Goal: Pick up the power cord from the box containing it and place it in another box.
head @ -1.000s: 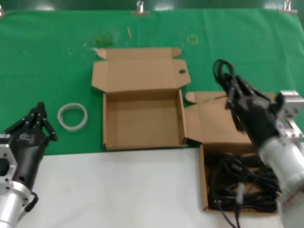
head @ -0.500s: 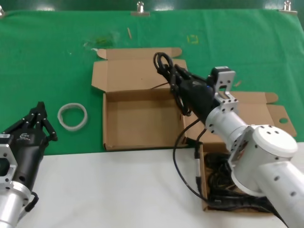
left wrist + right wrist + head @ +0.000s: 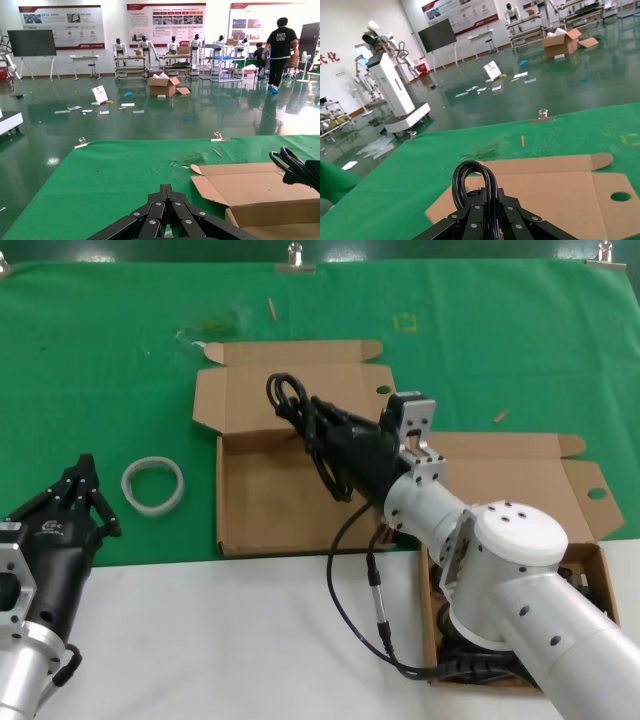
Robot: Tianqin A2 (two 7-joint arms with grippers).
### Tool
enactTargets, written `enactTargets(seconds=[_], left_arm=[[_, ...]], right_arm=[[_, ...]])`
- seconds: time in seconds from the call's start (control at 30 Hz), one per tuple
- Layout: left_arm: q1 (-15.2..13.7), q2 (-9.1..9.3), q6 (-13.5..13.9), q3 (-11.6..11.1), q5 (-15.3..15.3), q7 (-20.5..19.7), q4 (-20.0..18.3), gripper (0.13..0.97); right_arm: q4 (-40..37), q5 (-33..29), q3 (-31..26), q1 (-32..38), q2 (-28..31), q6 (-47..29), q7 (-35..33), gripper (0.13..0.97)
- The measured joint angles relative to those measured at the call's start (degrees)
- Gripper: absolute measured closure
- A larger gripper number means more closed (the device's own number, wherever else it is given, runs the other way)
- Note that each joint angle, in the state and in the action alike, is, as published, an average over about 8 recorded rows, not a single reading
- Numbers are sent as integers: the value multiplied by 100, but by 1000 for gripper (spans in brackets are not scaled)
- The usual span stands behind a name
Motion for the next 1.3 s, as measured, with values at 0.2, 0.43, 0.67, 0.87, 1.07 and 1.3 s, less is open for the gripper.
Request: enactTargets(seconds=[0.2, 0.43, 0.67, 0.87, 1.07, 1.3], left_arm=[[0, 0, 0, 0, 0, 0, 0, 957], [0, 0, 0, 0, 0, 0, 0, 957], [0, 0, 0, 0, 0, 0, 0, 957], [0, 0, 0, 0, 0, 0, 0, 957], [0, 0, 0, 0, 0, 0, 0, 957], [0, 0, 0, 0, 0, 0, 0, 957]], right_arm=[[352, -276, -333, -142, 192, 163, 553, 917], [771, -483, -638, -276, 423, 357, 1020, 881], [1462, -598, -653, -371, 733, 554, 1224, 783], [2601, -581, -521, -427, 1272, 873, 1177, 746], [3641, -511, -296, -536, 1842, 1207, 1004, 613], [3937, -553, -91, -722, 1963, 1280, 900, 590]])
